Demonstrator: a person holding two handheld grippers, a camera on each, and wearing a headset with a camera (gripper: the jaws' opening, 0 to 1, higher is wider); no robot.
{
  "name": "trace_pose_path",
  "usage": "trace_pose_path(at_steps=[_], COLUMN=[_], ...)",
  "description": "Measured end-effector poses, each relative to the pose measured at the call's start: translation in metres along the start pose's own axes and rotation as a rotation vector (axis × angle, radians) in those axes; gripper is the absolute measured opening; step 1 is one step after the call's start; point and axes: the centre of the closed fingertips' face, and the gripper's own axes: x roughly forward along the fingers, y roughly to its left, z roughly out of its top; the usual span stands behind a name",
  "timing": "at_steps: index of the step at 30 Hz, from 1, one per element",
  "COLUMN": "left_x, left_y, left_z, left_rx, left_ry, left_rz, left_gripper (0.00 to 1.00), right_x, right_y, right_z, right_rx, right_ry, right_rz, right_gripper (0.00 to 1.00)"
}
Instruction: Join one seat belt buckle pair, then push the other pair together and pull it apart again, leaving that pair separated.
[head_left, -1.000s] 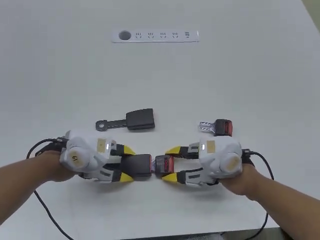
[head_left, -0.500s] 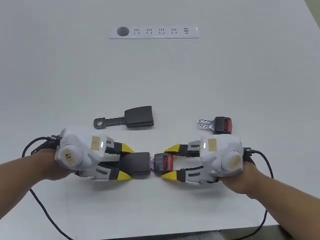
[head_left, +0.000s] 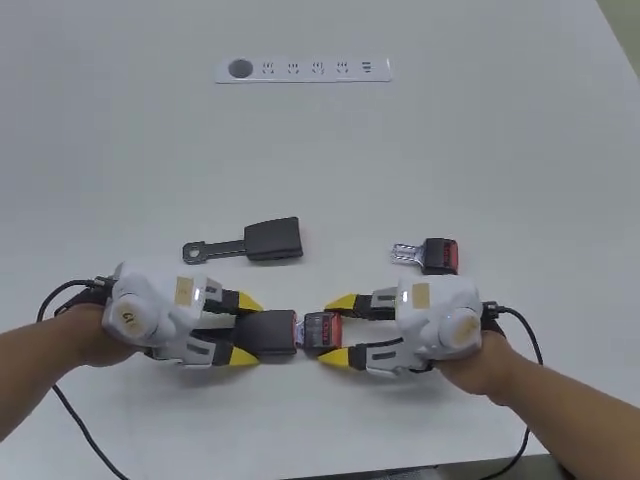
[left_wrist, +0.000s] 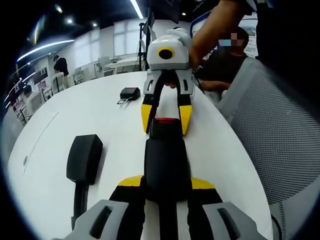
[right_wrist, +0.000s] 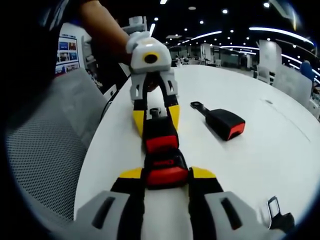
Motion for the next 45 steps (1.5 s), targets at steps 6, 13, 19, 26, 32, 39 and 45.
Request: trace_pose_path(at_steps=[6,13,19,26,32,39,45], left_x=[0.0,0.001,-0.002,-0.023,-0.04,-0.052,-0.064], left_y=[0.002,0.001,0.002,0.014,0.03,0.047,0.063], left_z=[-0.001,-0.001,0.001,0.04,0.051,0.055,0.06], left_rx=[-0.009,-0.003,0.001,-0.138,-0.137,-0.153,-0.153], left_ry=[0.029,0.079,0.122,-0.04,-0.077,-0.079,-0.086], left_rz=[0.003,0.011,0.048,0.161,0.228,0.267,0.294], left_gripper=[0.33,0.34,0.4,0.68,0.76,0.78,0.74], right_x=[0.001,0.002,-0.002,-0.015,-0.034,-0.073,-0.102], right_y=[-0.001,0.002,0.001,-0.009,-0.026,-0.061,-0.09], right_z=[0.0,0.003,0.019,0.032,0.036,0.018,0.009], right_rx=[-0.001,-0.031,0.055,0.06,0.076,0.051,0.062], right_ry=[0.007,0.033,-0.016,-0.047,-0.056,0.013,0.023], right_rz=[-0.006,-0.026,-0.062,-0.126,-0.163,-0.226,-0.277], right_gripper=[0.34,0.36,0.58,0.75,0.83,0.83,0.84])
